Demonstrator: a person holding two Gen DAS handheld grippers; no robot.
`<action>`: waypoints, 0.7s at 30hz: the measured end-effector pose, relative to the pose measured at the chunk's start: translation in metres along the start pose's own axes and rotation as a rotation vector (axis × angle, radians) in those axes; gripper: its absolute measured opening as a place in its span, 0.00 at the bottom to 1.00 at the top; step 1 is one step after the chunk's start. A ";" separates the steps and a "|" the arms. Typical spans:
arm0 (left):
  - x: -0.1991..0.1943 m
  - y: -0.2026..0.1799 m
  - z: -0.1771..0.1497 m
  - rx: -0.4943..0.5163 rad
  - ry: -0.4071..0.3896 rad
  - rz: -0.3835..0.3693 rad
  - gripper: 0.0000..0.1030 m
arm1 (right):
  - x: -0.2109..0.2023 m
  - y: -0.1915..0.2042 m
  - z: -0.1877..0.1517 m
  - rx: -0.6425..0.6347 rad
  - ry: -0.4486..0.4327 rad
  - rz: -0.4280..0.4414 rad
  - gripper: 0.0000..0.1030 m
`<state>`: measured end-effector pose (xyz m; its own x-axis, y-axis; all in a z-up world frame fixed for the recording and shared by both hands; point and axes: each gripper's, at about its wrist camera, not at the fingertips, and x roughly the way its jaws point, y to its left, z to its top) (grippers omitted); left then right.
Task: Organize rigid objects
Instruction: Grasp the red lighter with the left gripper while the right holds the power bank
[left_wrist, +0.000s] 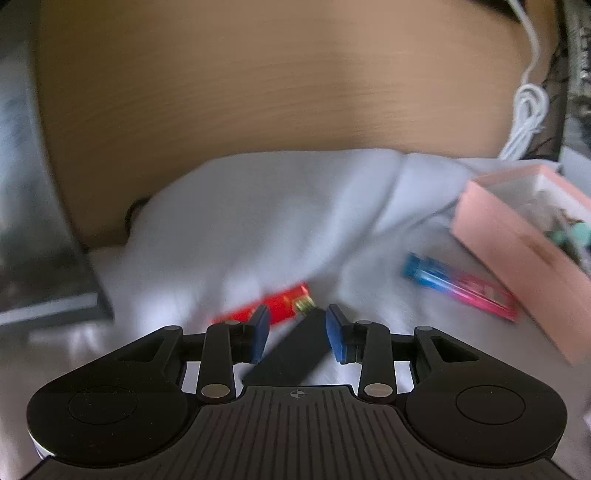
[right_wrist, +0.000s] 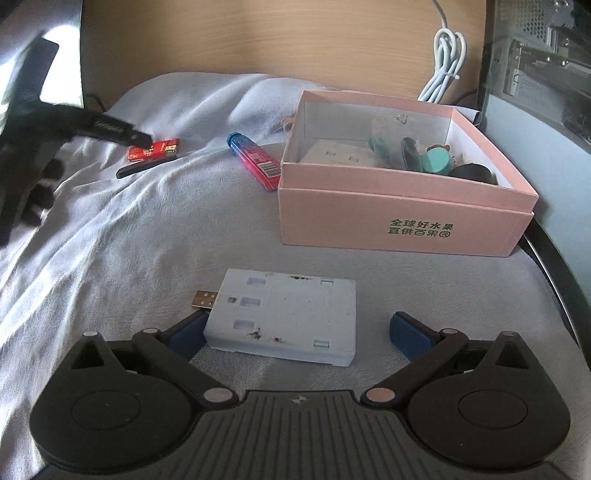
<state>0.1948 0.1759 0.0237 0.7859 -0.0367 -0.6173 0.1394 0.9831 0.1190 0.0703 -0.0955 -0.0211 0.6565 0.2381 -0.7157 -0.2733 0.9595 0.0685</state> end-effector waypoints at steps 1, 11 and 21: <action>0.008 0.004 0.007 0.003 0.011 0.006 0.37 | 0.000 0.000 0.000 0.000 0.000 0.000 1.00; 0.053 0.021 0.027 0.008 0.141 -0.069 0.37 | 0.000 0.000 -0.001 0.000 0.000 0.000 1.00; 0.050 0.040 0.015 -0.117 0.198 -0.149 0.35 | 0.001 0.000 0.000 -0.001 0.001 0.002 1.00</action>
<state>0.2487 0.2103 0.0096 0.6268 -0.1583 -0.7629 0.1654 0.9839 -0.0682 0.0710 -0.0951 -0.0223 0.6556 0.2399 -0.7160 -0.2752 0.9589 0.0693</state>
